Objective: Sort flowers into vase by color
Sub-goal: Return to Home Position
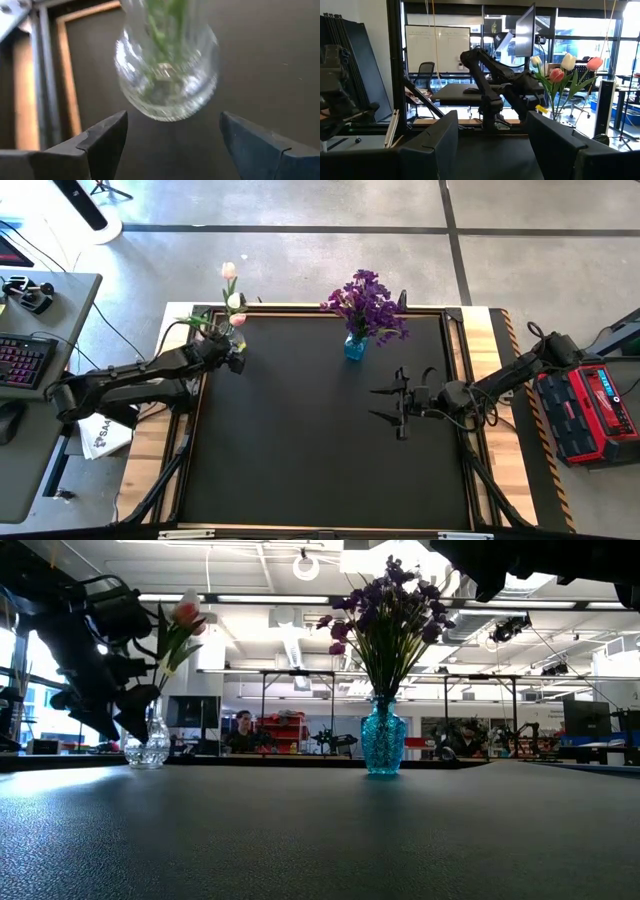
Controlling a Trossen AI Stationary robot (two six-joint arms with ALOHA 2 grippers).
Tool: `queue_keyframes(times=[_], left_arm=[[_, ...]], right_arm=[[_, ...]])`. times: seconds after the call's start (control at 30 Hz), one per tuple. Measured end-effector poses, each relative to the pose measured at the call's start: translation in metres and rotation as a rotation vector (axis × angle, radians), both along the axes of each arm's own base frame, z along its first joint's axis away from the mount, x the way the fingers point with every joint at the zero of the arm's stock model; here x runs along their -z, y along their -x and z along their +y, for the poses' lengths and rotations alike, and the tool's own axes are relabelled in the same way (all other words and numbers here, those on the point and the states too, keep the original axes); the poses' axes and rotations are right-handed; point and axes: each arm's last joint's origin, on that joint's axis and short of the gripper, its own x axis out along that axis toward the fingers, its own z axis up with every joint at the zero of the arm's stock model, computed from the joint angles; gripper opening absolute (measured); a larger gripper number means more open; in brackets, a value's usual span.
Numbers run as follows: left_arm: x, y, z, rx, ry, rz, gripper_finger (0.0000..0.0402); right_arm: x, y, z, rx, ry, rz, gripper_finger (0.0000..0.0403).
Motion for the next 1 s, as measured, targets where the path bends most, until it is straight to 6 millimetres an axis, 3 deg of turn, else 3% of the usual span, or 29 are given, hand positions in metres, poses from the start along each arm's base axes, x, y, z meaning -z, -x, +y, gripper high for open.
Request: queue_keyframes(times=[0.27,0.53,0.77,1.0], left_arm=[[0.0,-0.019,-0.031,0.085,0.005,-0.112,0.0301],[-0.012,-0.044,-0.082,0.288,-0.093,-0.367,0.0301],[-0.022,-0.066,-0.132,0.587,-0.26,-0.491,0.0301],[0.001,-0.085,-0.154,0.65,-0.255,-0.492,0.03]], right_arm=[[0.002,0.009,0.004,-0.067,-0.128,0.11,0.0209],[0.024,0.042,-0.007,-0.007,-0.389,0.505,0.0209],[0.048,0.033,-0.006,0.136,-0.258,0.633,0.0209],[0.059,0.016,0.002,0.112,-0.117,0.621,0.0207]])
